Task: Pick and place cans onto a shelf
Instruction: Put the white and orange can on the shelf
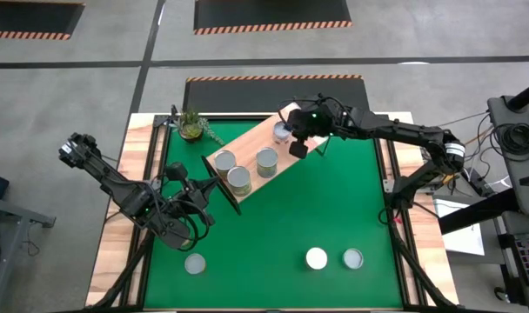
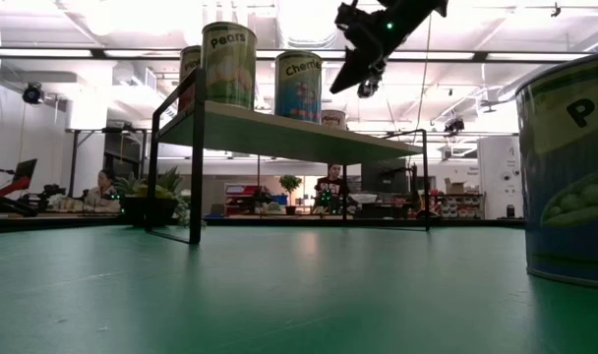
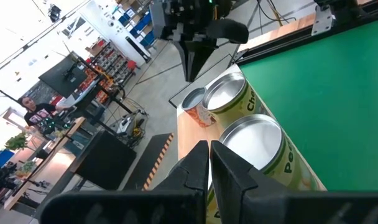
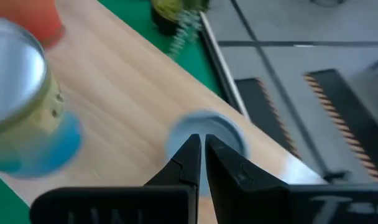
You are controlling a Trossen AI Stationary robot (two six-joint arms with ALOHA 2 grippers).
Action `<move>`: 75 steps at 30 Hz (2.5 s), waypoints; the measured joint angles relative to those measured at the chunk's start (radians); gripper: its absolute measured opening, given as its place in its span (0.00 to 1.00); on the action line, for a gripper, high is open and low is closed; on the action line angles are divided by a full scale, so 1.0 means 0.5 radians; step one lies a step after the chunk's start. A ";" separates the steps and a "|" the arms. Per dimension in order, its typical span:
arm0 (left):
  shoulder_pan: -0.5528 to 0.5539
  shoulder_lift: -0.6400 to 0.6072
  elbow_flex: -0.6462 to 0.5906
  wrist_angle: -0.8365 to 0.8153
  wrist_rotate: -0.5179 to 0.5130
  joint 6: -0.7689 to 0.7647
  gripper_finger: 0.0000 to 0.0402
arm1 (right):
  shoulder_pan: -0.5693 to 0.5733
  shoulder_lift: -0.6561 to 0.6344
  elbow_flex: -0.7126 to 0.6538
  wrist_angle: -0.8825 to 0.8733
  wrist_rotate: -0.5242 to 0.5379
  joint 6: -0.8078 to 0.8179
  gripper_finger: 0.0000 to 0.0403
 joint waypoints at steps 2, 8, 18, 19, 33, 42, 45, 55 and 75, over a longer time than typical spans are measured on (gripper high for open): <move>0.000 0.000 0.000 0.000 0.000 0.000 0.00 | 0.000 0.033 -0.002 0.020 -0.055 0.015 0.03; 0.000 0.000 0.000 0.000 0.000 0.001 0.00 | -0.001 0.104 -0.004 -0.027 -0.067 -0.041 0.03; 0.000 0.000 0.000 0.000 0.000 0.002 0.00 | -0.002 0.085 0.131 -0.390 -0.061 -0.357 0.03; 0.000 0.000 0.000 0.000 0.000 0.002 0.00 | -0.002 0.079 0.152 -0.374 -0.061 -0.358 0.03; 0.001 -0.001 0.000 0.000 0.000 0.003 0.00 | 0.008 0.064 0.173 -0.406 -0.230 -0.208 0.03; 0.000 -0.001 0.000 0.001 0.000 0.003 0.00 | 0.003 0.186 0.163 -0.088 -0.300 -0.214 0.03; 0.000 -0.001 0.000 0.000 0.000 0.003 0.00 | 0.002 0.242 0.163 -0.118 -0.299 -0.233 0.03; 0.001 -0.001 0.000 0.000 0.000 0.003 0.00 | -0.055 0.235 0.164 -0.285 -0.058 -0.144 0.03; 0.000 0.000 0.000 0.001 0.000 0.000 0.00 | -0.076 0.231 0.168 -0.256 -0.054 -0.203 0.03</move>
